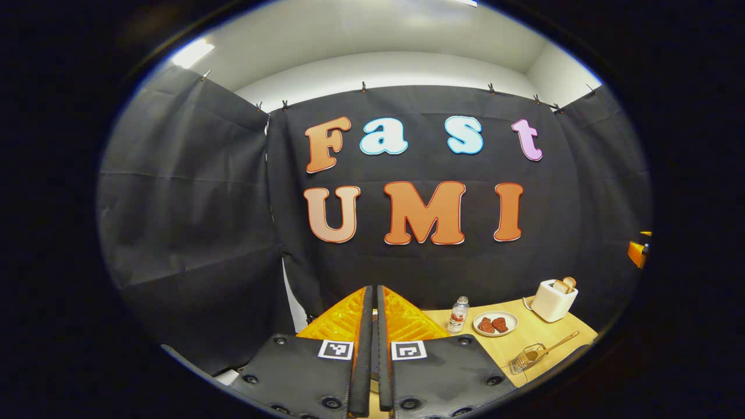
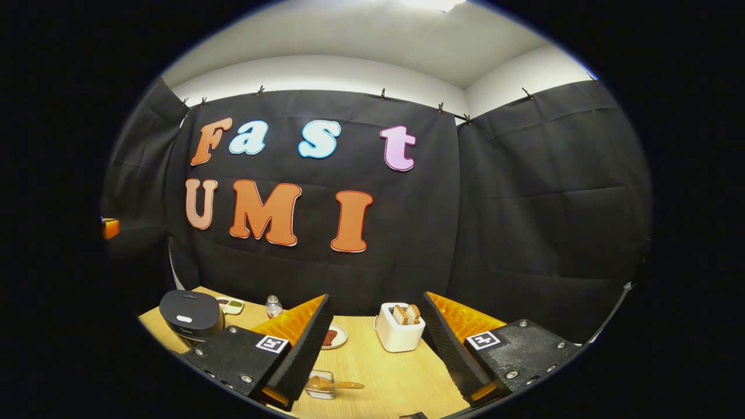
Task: Close the left gripper, press the button to open the rice cooker; take a wooden spoon from the chopstick holder with the right hand, scoop a spoonful of rice and pour it into the rice cooker, then put the wooden spoon back into the chopstick holder.
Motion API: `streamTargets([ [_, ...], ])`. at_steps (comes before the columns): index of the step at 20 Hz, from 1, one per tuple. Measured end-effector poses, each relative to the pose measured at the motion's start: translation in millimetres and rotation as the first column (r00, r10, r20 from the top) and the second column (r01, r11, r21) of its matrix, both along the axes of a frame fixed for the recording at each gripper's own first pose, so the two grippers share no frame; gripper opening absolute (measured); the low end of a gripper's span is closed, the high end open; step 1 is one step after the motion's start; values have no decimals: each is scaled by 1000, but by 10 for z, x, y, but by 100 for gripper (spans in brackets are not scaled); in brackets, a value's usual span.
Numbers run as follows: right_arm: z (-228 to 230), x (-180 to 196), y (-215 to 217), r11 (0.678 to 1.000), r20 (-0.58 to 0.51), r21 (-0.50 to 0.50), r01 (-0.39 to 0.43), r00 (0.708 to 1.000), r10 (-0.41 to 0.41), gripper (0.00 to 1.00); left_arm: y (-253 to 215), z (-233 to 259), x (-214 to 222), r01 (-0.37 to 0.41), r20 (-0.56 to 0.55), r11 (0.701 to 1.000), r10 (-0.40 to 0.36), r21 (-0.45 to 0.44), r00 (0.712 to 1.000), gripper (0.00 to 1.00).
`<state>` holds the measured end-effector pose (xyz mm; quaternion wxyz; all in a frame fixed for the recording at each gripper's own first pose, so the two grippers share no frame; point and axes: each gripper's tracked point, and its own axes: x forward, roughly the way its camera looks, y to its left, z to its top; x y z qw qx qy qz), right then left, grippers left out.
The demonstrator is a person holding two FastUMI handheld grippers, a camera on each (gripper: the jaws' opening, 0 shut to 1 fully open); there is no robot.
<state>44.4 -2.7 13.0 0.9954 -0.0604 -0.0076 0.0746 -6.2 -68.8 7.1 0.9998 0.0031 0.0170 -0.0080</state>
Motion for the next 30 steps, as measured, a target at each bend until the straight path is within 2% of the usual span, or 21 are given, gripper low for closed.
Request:
streamTargets([
  [2, -33, 34, 0, 1000, -8, -1, 5, 1000, -5, 95, -76, -89, 25, 23, -33, 1000, -23, -11, 999, 10],
  [4, -100, 46, 26, 1000, -26, -11, -5, 1000, 4, 95, -36, -179, -4, -8, -45, 1000, 8, -4, 999, 10],
  [5, -124, 63, 19, 1000, -31, -25, -1, 1000, 1, 95, -68, -173, 108, -4, -65, 1000, 4, -1, 998, 5],
  [7, -134, 97, 5, 998, -23, -59, 12, 1000, -13, 95, -199, -326, 116, 43, -115, 999, -45, -17, 992, 4],
  [8, -141, 106, 7, 998, -15, -69, 14, 1000, -15, 100, -278, -377, 133, 67, -134, 997, -71, -29, 989, 3],
  [9, -162, 110, 27, 997, -14, -74, 12, 1000, -13, 95, -333, -444, 190, 87, -155, 995, -92, -38, 984, 5],
  [14, -286, 172, 16, 997, -37, -80, 23, 999, -26, 95, -695, -788, 359, 178, -254, 984, -176, -16, 951, 5],
  [20, -357, 223, -110, 998, -70, -38, 56, 996, -59, 96, -1077, -1337, 550, 270, -393, 962, -264, -41, 881, 5],
  [24, -371, 230, -173, 997, -82, -23, 75, 994, -76, 96, -1228, -1811, 621, 319, -508, 947, -288, -27, 812, 5],
  [27, -410, 252, -259, 995, -88, -30, 96, 991, -99, 96, -1240, -2112, 698, 313, -573, 948, -284, -51, 768, 5],
  [30, -469, 270, -329, 993, -109, -28, 113, 987, -116, 96, -1127, -2339, 820, 278, -612, 958, -261, -69, 746, 5],
])
